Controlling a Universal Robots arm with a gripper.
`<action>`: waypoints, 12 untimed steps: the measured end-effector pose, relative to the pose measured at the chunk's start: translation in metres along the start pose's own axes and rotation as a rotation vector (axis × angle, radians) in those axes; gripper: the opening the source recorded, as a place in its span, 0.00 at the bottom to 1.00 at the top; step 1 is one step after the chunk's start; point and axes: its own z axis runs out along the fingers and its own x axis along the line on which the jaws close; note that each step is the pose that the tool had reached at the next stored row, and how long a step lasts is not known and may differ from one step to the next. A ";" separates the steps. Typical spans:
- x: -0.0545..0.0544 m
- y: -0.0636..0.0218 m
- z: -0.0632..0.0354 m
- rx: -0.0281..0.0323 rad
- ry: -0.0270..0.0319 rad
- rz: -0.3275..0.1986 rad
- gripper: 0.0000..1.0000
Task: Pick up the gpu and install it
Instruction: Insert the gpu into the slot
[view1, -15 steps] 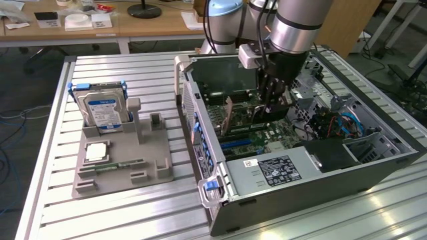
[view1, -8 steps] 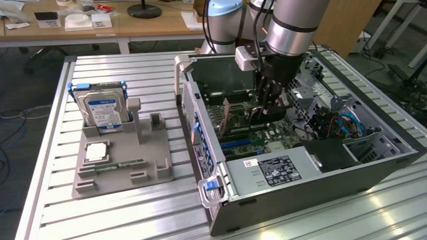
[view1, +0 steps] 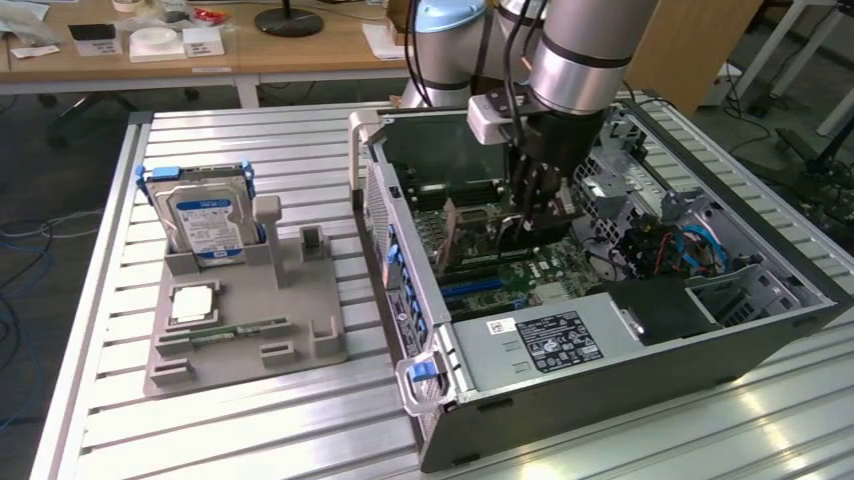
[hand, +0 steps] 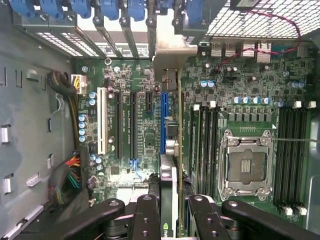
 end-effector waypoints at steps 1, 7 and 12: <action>0.001 0.0003 0.0002 0.0000 -0.0001 0.000 0.27; 0.002 0.0054 0.0047 0.0001 -0.0001 0.000 0.27; 0.002 0.0102 0.0076 -0.0001 0.0002 0.000 0.27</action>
